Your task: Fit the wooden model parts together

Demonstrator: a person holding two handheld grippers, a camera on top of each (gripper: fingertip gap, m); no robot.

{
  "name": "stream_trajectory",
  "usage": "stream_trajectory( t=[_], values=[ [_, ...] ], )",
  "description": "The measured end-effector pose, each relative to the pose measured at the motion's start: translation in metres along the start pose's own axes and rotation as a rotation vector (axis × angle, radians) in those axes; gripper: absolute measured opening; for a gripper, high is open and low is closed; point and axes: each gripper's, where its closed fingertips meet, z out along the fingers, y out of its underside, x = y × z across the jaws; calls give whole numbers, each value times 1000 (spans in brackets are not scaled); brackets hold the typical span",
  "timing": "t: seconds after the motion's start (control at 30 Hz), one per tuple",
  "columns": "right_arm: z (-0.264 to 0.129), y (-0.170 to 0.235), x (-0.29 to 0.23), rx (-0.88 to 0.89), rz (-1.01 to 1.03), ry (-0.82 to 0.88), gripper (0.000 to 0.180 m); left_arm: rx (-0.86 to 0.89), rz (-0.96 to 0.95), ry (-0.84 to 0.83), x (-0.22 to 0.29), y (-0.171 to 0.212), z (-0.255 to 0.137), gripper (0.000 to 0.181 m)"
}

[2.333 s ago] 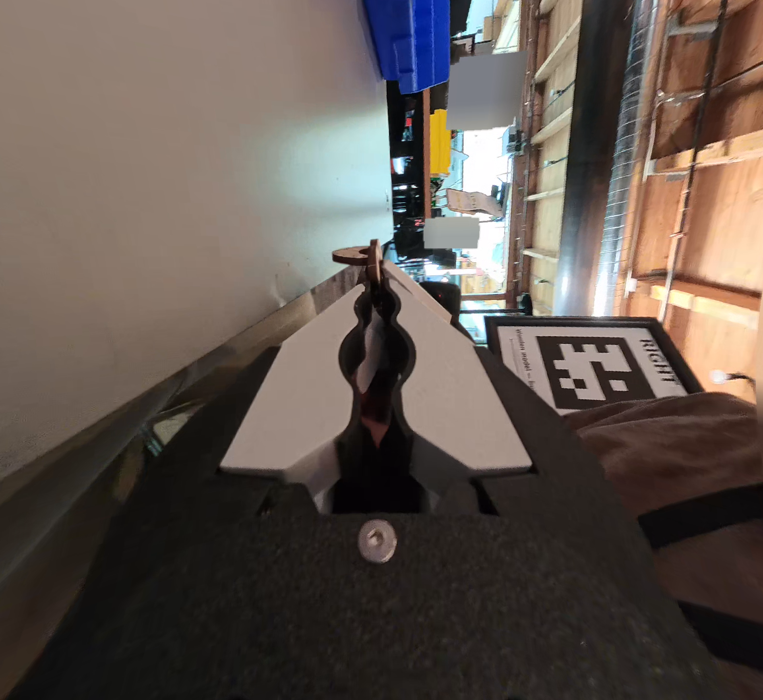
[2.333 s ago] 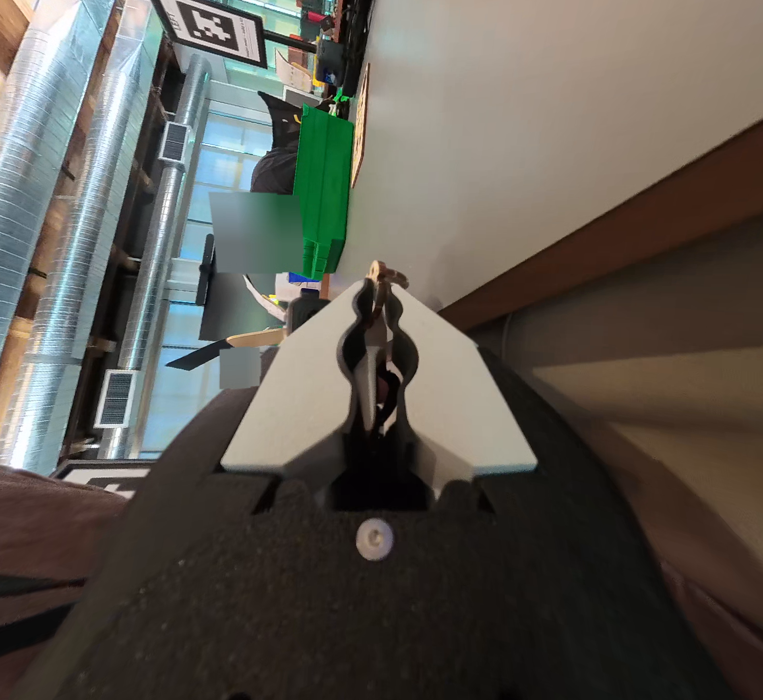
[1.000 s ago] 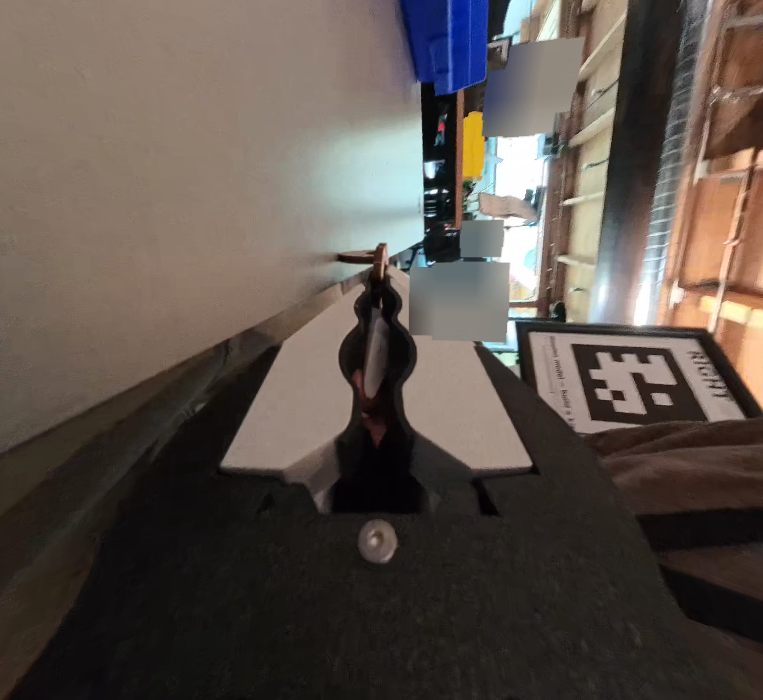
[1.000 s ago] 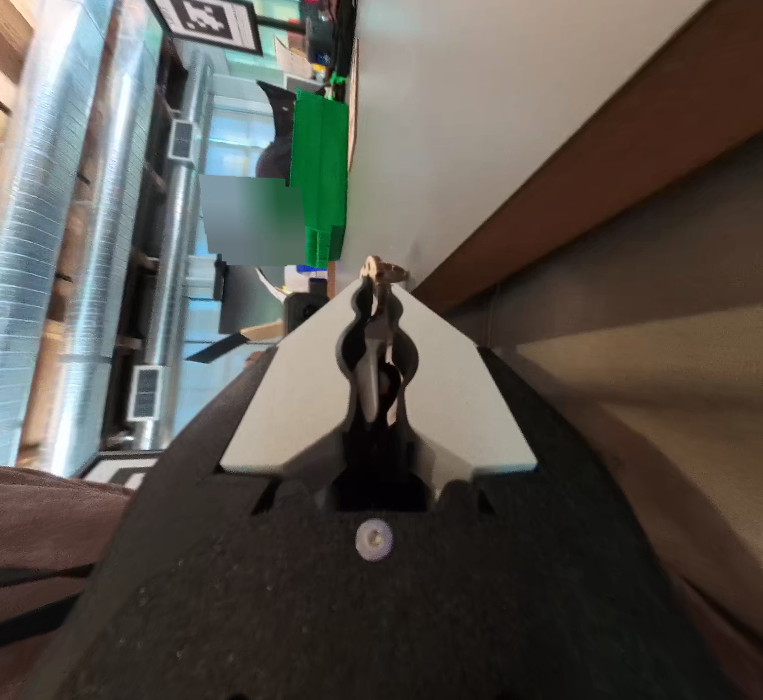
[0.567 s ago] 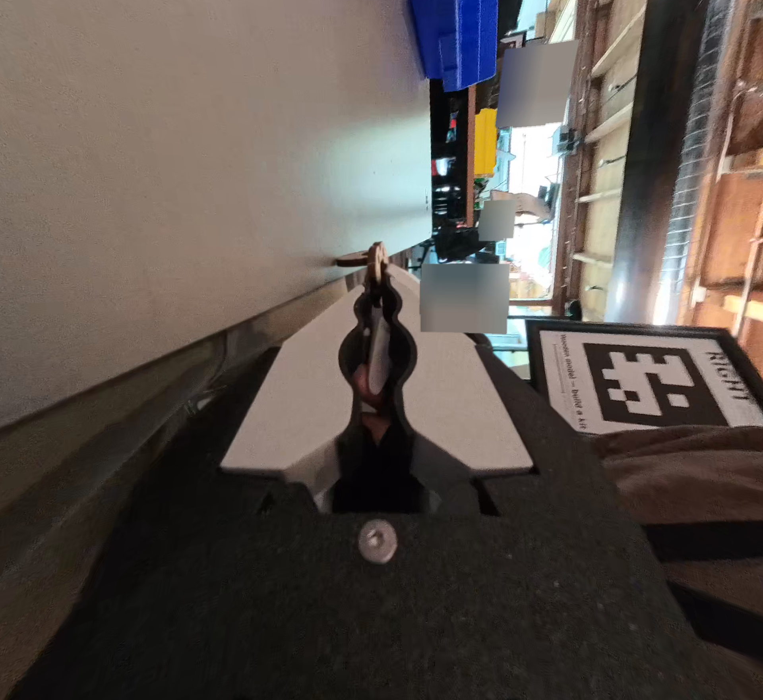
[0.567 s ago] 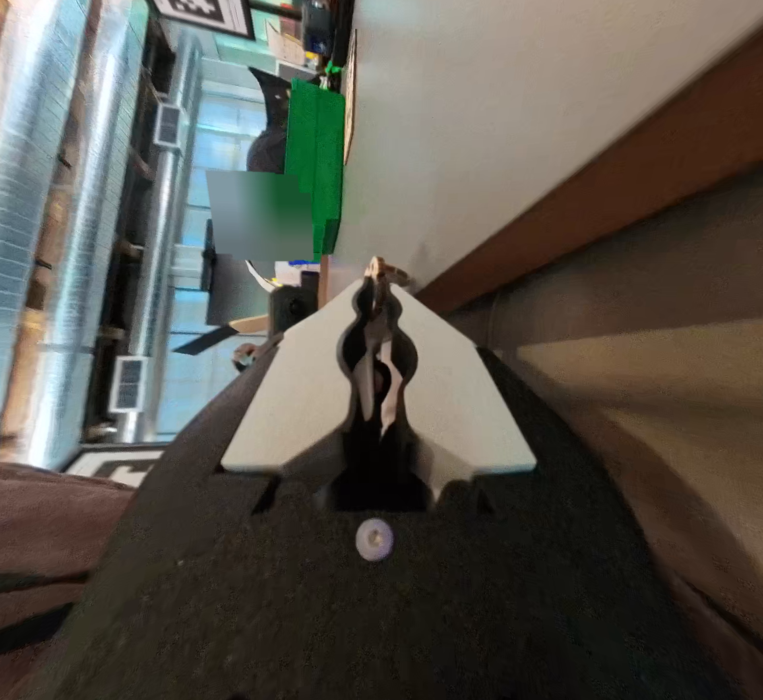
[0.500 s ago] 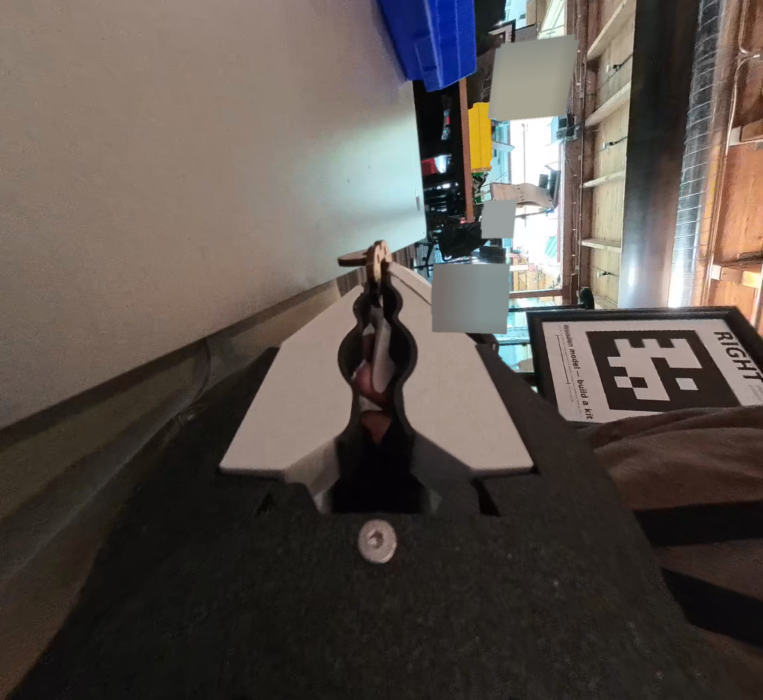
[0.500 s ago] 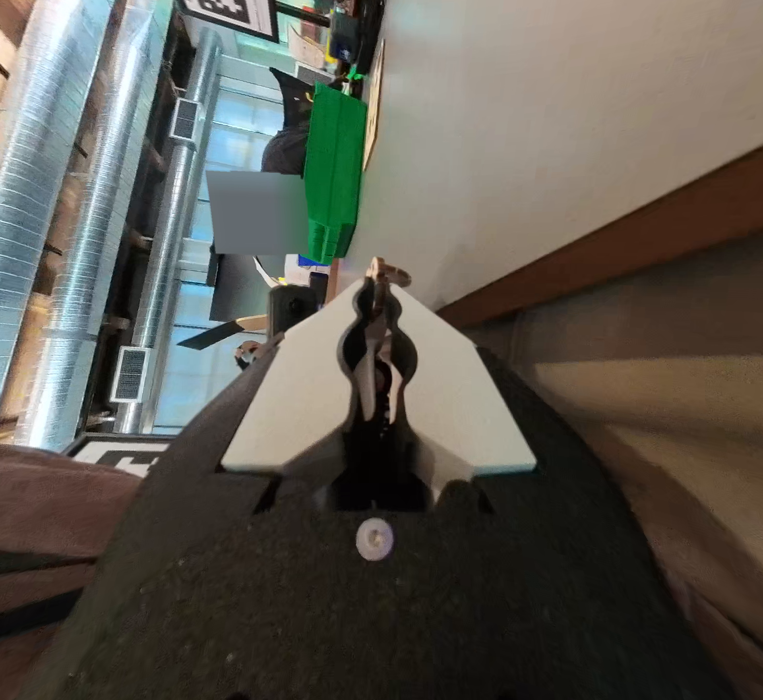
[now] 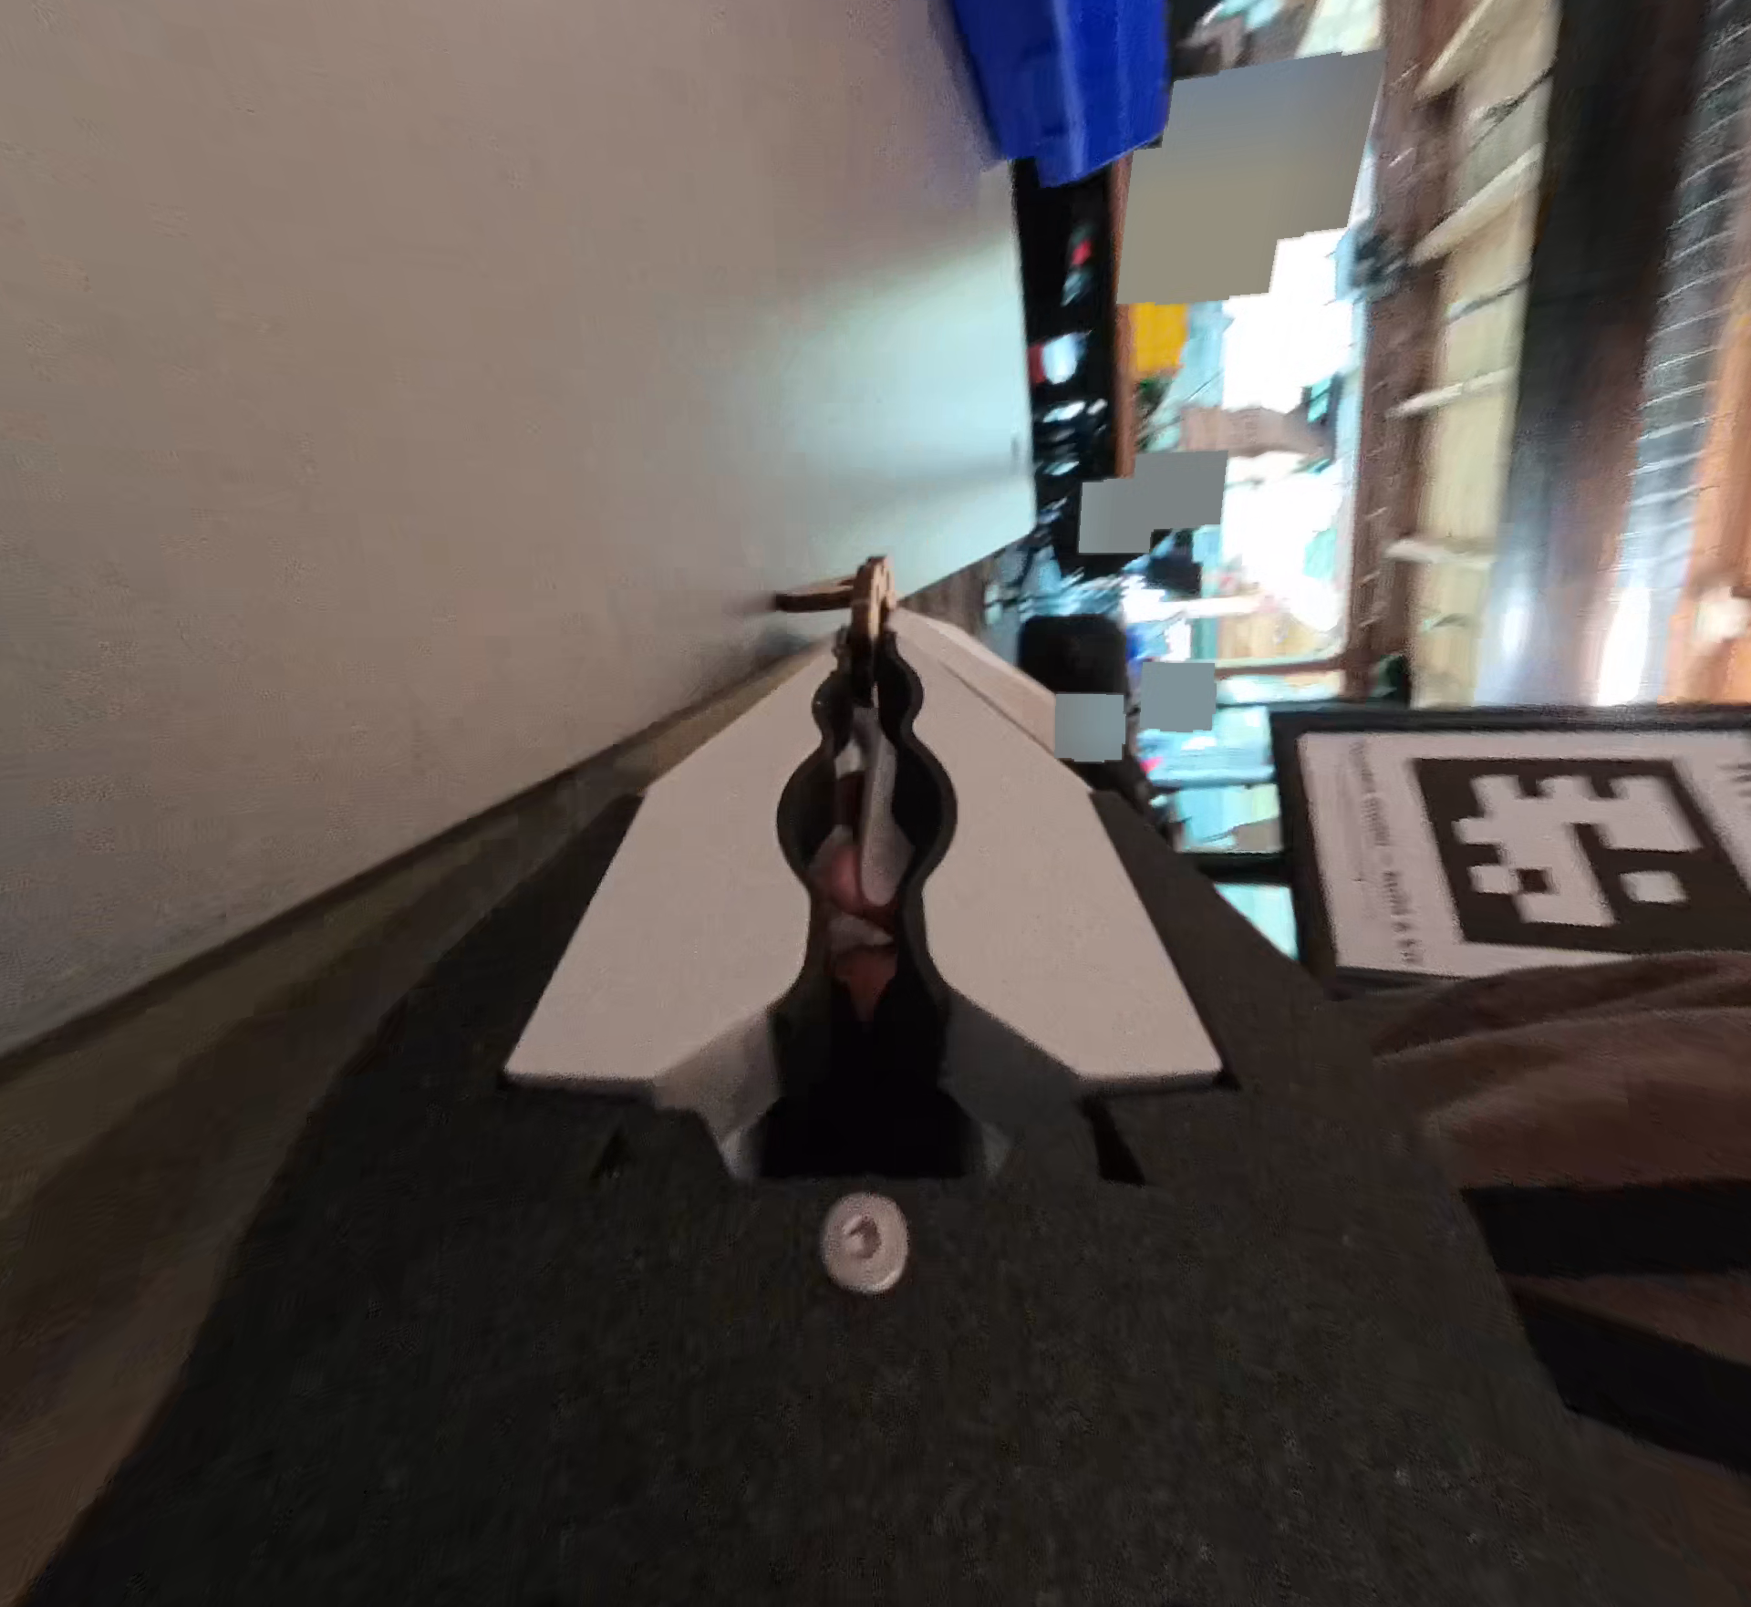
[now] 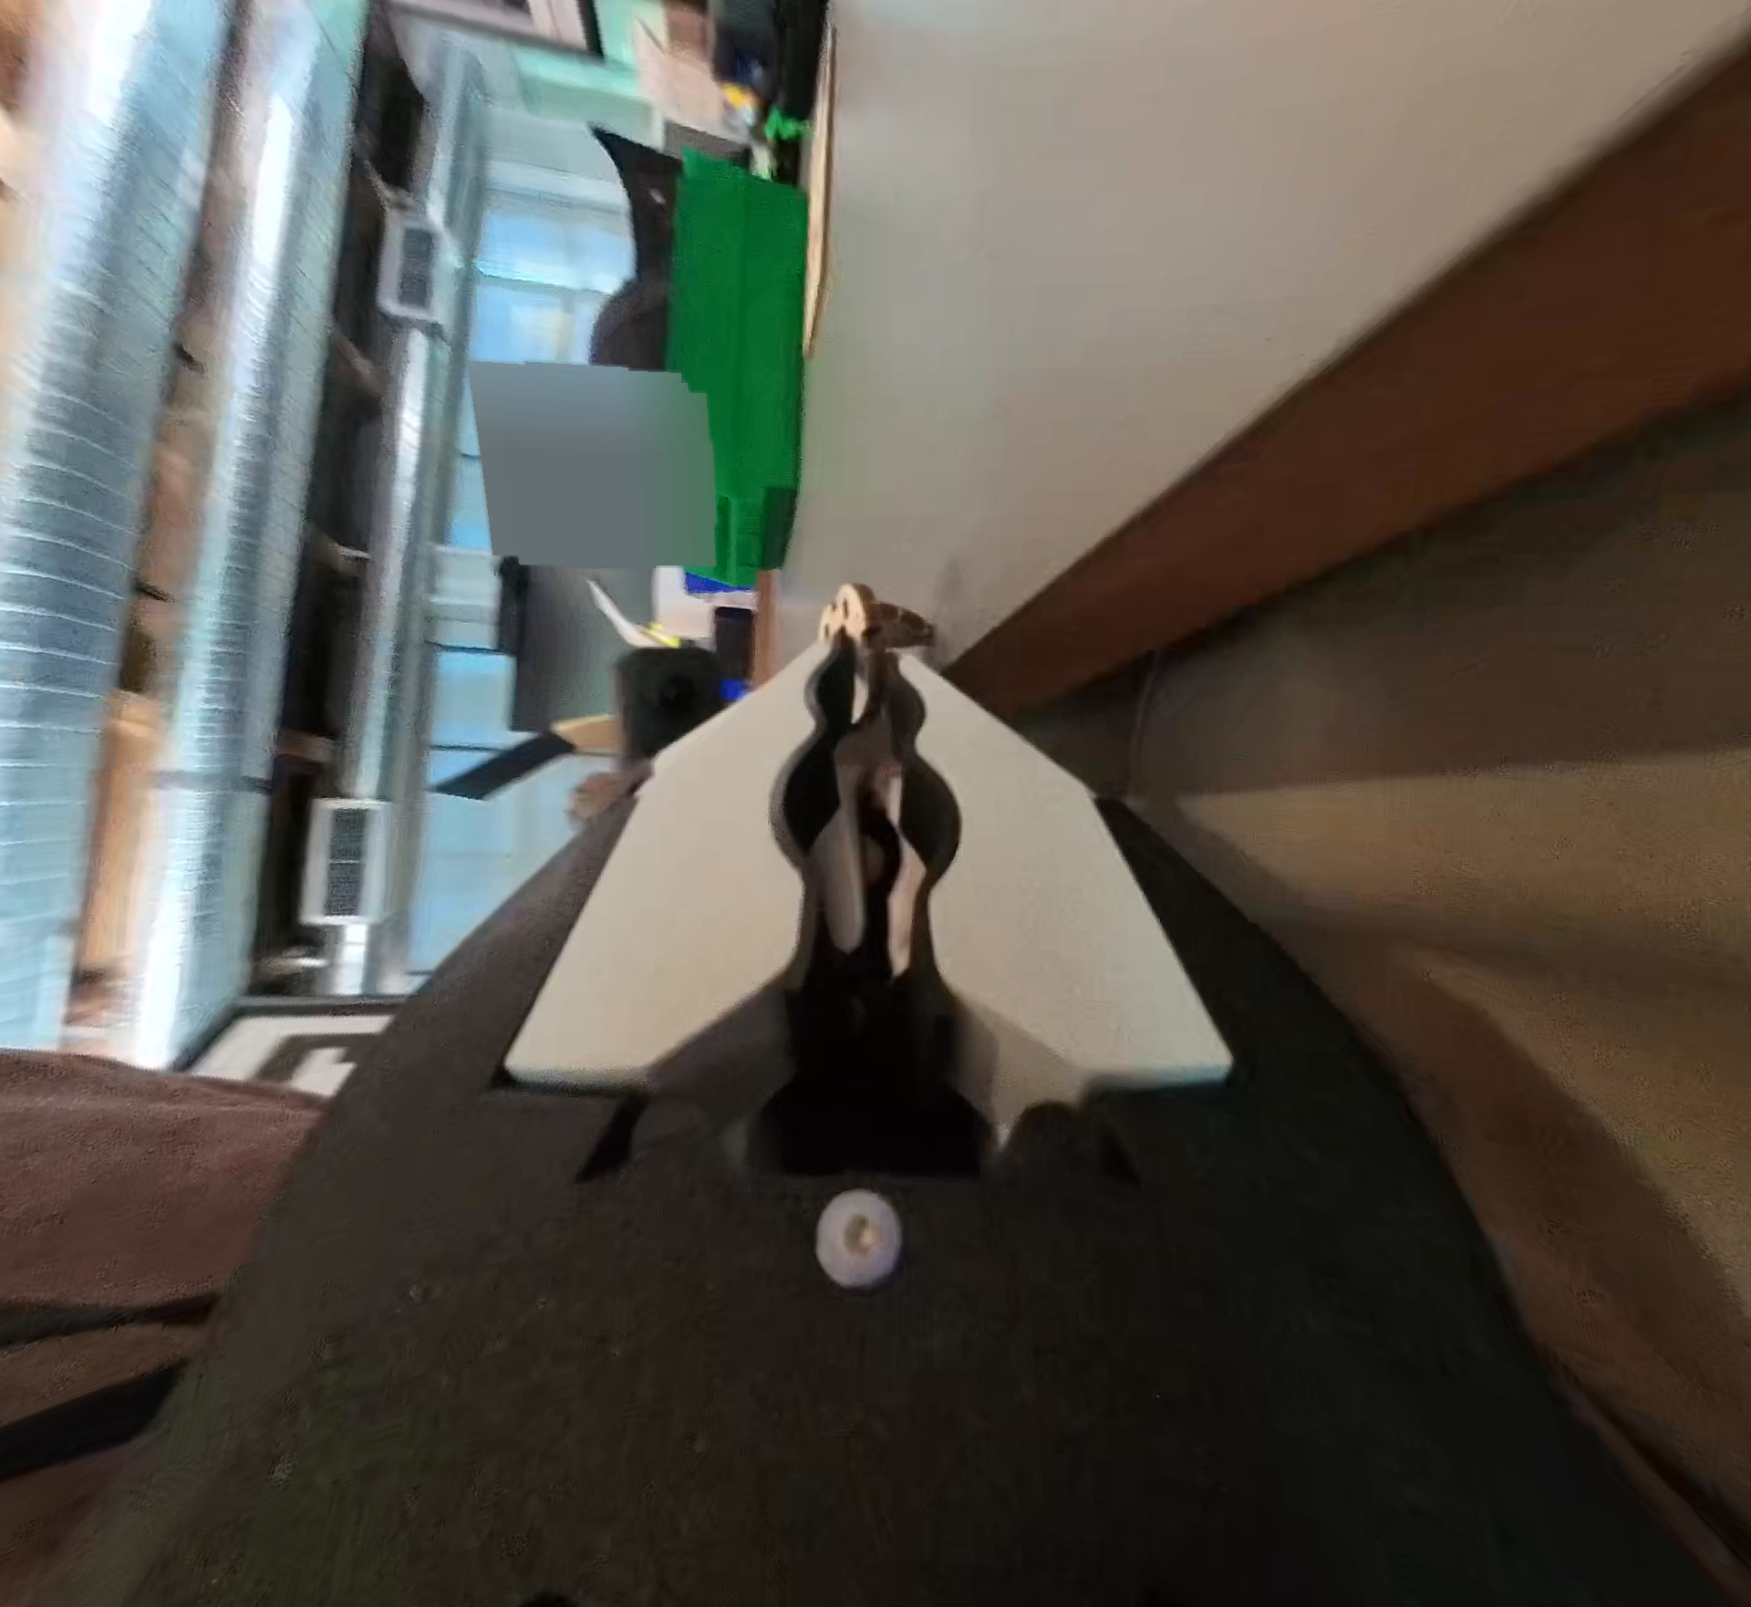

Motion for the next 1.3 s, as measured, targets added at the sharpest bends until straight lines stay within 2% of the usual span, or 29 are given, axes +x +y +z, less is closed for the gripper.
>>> stream_trajectory(
  t=[0.03,0.07,0.13,0.17,0.2,0.23,0.3,0.37,0.4,0.47,0.53,0.63,0.73,1.03,1.2,1.3],
  values=[
    [-2,1,-2,-7,29,-8,5,18,-96,56,2,1,0,1],
    [-3,-2,-11,-16,-57,14,3,16,-89,44,7,1,-1,2],
    [-1,-5,-21,-12,-127,2,4,27,71,4,22,-7,-5,2],
    [2,-1,-6,-18,-63,24,4,11,87,-47,8,-6,-3,3],
    [2,1,0,-9,37,-17,6,20,-16,4,0,-3,-1,1],
    [0,1,-4,-24,21,-2,4,26,-103,39,3,-2,-2,0],
    [-2,-5,-18,-26,-135,17,4,33,40,12,17,-4,-3,3],
    [1,0,0,-18,-22,4,5,17,18,-8,0,-3,0,3],
    [0,1,-1,-21,20,-11,5,23,-71,34,2,-3,0,1],
    [-2,-4,-17,-27,-94,-3,4,30,72,-3,14,-3,-1,3],
    [-3,-12,-46,9,-156,-107,4,69,159,85,41,-14,-6,2],
    [-15,-18,-92,71,-299,-299,4,103,455,165,87,-20,-16,1],
    [-27,-14,-136,109,-474,-455,4,177,674,268,128,-16,-32,1],
    [-45,-2,-177,114,-563,-686,4,213,835,394,168,-5,-52,0],
    [-64,8,-194,160,-663,-864,5,164,1074,411,187,10,-59,0],
    [-65,12,-194,118,-659,-887,5,133,1153,394,186,13,-61,0]
  ],
)
